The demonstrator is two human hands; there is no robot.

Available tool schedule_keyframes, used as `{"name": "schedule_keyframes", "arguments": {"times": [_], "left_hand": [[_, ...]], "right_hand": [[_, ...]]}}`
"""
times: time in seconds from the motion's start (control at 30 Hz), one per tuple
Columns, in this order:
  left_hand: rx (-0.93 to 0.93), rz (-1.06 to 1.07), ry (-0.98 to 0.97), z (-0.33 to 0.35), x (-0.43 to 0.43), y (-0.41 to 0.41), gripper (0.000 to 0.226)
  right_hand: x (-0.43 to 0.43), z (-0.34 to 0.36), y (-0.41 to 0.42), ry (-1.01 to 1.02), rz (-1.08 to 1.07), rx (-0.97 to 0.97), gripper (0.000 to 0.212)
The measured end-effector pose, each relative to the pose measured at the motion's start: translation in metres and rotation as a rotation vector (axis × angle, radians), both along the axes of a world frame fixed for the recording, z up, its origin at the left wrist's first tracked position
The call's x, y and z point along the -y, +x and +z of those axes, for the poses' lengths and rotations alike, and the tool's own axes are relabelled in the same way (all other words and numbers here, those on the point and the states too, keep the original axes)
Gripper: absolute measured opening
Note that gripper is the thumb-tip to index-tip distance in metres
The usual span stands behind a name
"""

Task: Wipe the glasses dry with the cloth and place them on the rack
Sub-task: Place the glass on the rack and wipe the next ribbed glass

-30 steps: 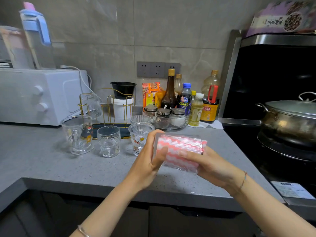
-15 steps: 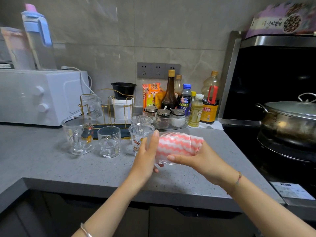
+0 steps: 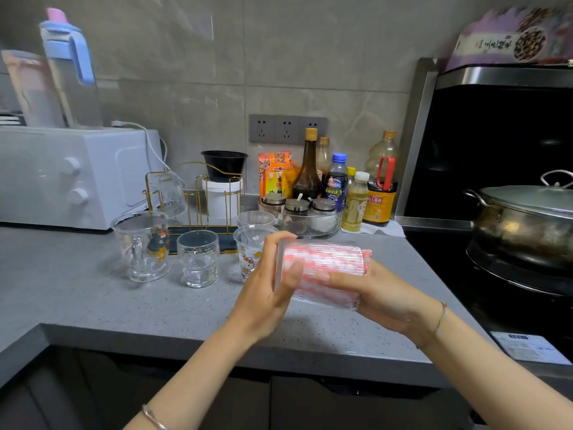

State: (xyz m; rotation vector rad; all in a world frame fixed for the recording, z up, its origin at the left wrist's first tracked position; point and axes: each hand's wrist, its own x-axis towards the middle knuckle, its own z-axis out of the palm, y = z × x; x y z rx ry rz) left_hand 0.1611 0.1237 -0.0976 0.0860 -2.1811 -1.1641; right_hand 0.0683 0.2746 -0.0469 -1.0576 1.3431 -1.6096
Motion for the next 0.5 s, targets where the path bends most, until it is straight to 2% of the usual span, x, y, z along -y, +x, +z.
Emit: {"name": "schedule_keyframes", "arguments": {"times": [0.1,0.2,0.3,0.4,0.5], "left_hand": [[0.087,-0.052,0.151,0.006,-0.007,0.000,0.081],[0.169,-0.040,0.359,0.008,-0.011,-0.001,0.064],[0.213,-0.071,0.532,0.005,-0.003,-0.008,0.087],[0.251,-0.025,0.575,0.006,-0.004,-0.010,0.094],[0.166,0.074,0.506,0.007,-0.011,-0.009,0.070]], "right_hand": [[0.000,-0.002,0.000,0.006,-0.054,-0.106,0.039],[0.001,-0.002,0.003,0.031,-0.177,-0.217,0.035],[0.001,-0.003,0.003,0.039,-0.269,-0.240,0.037],[0.001,-0.005,0.005,0.065,-0.288,-0.298,0.039],[0.002,-0.002,0.003,0.108,-0.250,-0.282,0.046]]}}
